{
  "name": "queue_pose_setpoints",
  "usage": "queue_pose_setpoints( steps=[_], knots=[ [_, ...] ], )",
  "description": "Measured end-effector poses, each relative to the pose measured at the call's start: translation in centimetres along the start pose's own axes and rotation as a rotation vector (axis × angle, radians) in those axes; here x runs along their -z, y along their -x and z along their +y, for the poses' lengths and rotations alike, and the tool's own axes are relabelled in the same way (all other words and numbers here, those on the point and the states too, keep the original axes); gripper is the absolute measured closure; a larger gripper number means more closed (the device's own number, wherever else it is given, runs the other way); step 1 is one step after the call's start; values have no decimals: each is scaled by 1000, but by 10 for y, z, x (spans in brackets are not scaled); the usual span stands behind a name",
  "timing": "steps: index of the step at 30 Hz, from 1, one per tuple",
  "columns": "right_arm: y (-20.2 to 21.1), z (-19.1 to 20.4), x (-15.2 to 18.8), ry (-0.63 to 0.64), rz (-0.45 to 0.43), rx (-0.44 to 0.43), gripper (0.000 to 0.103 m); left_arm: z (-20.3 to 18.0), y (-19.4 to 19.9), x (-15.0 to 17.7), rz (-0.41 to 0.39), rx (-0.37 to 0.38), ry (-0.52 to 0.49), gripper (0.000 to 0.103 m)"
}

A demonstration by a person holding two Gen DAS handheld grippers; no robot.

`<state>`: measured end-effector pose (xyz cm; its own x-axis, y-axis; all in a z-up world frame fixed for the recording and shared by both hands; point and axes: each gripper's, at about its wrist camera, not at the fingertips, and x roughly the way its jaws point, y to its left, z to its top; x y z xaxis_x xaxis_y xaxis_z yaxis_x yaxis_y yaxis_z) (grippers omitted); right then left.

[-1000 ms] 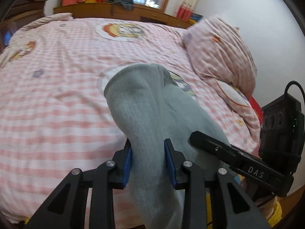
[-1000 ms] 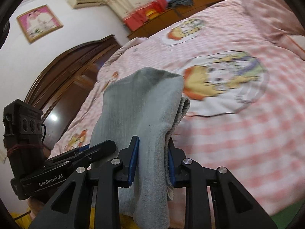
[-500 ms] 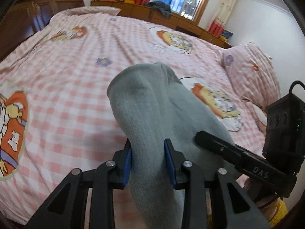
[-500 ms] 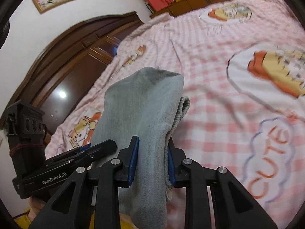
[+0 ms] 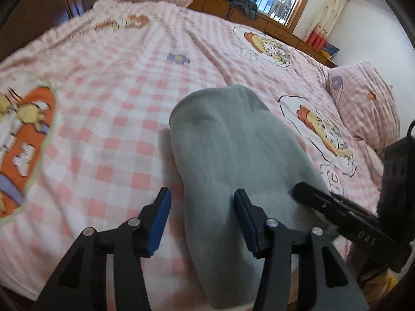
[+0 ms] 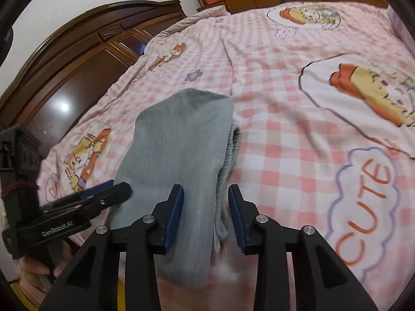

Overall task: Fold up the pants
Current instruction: 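Release the folded pants with the right tool and pull both tools back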

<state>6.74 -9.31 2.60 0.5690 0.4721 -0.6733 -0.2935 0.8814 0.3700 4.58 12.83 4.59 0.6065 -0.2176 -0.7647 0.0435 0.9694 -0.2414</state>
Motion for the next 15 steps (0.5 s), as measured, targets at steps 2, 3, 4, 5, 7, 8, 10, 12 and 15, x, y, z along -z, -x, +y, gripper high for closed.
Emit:
queue_pose_setpoints(
  steps=[2, 3, 4, 5, 7, 8, 10, 12, 15],
  knots=[
    [6, 3, 3, 28, -5, 24, 68, -10, 7, 5, -4, -41, -28, 50],
    [8, 5, 5, 44, -5, 39, 68, -12, 9, 6, 0, -58, -33, 50],
    [10, 7, 7, 63, -6, 56, 68, -15, 11, 9, 4, -77, -32, 50],
    [11, 9, 10, 85, -6, 76, 68, -16, 12, 10, 8, -86, -25, 50],
    [14, 11, 13, 108, -6, 96, 68, -19, 16, 15, 15, -86, 2, 50],
    [14, 11, 14, 115, -8, 99, 68, -20, 17, 17, 18, -82, 11, 50],
    [13, 11, 18, 132, -5, 111, 68, -22, 14, 22, 28, -98, 10, 49],
    [8, 7, 20, 133, 7, 118, 67, -20, 8, 26, 45, -108, 10, 47],
    [12, 2, 22, 99, 10, 104, 66, -16, 5, 28, 55, -96, 61, 47]
  ],
)
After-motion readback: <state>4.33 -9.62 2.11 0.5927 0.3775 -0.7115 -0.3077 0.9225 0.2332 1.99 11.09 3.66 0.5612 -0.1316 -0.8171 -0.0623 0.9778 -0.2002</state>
